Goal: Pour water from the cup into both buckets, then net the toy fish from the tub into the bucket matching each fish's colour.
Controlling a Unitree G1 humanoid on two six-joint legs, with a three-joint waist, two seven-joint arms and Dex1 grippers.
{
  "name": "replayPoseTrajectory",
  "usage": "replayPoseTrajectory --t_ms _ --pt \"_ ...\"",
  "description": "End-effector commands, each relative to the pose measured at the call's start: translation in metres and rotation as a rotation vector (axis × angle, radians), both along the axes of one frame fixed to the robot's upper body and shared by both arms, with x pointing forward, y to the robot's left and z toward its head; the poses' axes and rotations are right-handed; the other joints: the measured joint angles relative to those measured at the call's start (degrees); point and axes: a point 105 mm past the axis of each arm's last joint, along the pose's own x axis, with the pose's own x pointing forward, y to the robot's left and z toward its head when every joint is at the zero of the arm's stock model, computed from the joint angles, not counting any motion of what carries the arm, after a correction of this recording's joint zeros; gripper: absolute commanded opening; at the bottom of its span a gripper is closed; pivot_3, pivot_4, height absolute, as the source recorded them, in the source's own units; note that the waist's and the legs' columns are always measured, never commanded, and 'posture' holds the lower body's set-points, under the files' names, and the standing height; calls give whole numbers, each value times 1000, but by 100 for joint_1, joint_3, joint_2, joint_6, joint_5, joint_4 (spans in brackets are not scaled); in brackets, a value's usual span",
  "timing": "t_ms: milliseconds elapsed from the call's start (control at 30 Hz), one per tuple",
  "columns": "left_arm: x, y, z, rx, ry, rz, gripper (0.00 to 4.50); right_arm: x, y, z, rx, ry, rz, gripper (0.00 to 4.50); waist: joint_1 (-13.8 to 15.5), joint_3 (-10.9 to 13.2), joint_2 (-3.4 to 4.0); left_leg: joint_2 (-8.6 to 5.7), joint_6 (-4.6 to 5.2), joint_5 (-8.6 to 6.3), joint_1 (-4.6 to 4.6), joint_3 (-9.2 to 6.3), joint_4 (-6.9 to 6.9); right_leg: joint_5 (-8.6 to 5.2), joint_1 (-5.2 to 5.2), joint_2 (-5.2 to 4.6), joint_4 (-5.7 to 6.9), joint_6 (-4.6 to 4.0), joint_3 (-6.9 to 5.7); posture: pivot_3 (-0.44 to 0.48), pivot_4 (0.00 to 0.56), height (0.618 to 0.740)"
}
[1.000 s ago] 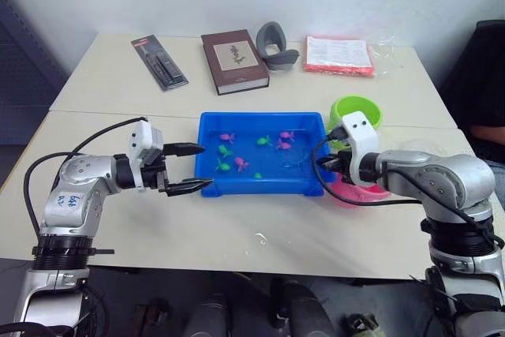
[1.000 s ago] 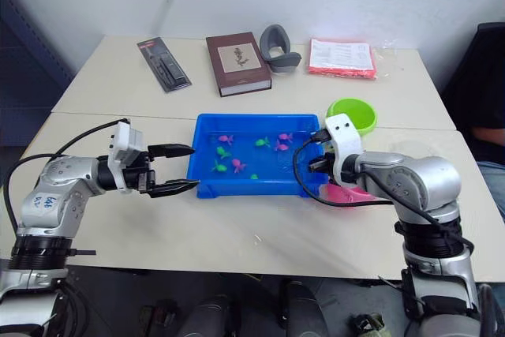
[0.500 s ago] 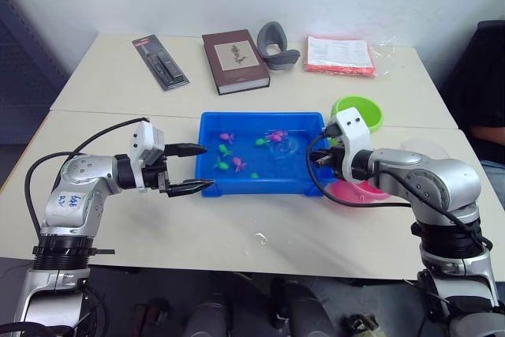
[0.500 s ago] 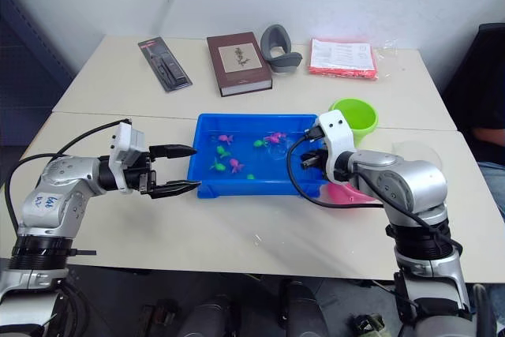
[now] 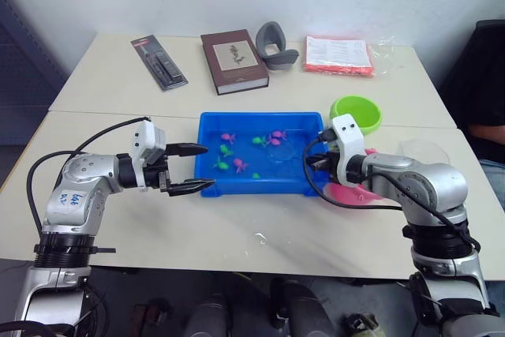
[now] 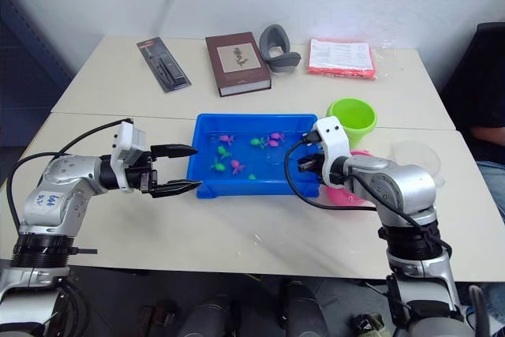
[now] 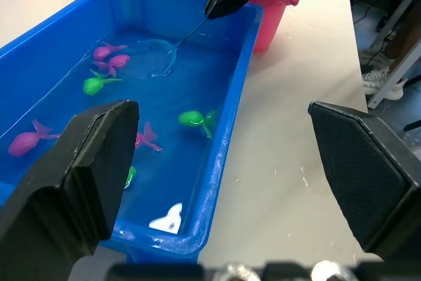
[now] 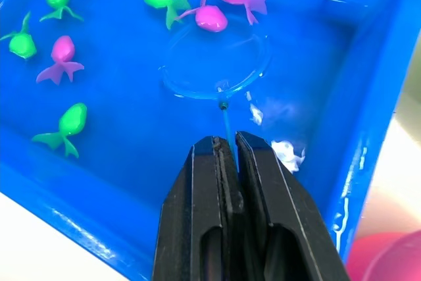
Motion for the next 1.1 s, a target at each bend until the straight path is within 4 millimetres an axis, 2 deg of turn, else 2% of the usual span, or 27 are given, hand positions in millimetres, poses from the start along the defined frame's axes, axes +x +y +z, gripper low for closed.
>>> replayPoseTrajectory --t_ms 33,200,500,733,933,1100 --pt "-1 -2 9 -7 -40 -15 4447 8 0 4 30 -51 -18 0 1 0 1 0 0 0 0 0 0 0 0 0 0 0 0 0 150 740" --pt "-1 0 9 -4 -39 -10 4447 10 4 5 53 -87 8 0 1 1 1 -1 0 0 0 1 0 0 -1 0 0 0 0 0 150 740" --pt "-2 3 7 3 -31 1 4447 -11 6 7 66 -80 92 0 5 1 1 -1 0 0 0 0 0 0 -1 0 0 0 0 0 150 740" --pt "-1 1 8 0 -32 -4 4447 -20 5 8 82 -48 107 0 3 1 1 -1 0 0 0 -1 0 0 0 -1 0 0 0 0 150 740" --pt "1 1 10 2 -37 -7 4447 -34 3 19 74 -127 193 0 15 1 1 -1 0 -1 -1 0 -1 0 0 -1 -4 0 0 0 150 740" --pt "-1 -1 13 -8 -41 -33 4447 -54 0 41 89 -265 308 0 23 1 1 -2 1 -1 0 0 -2 1 0 0 -4 1 0 0 150 740"
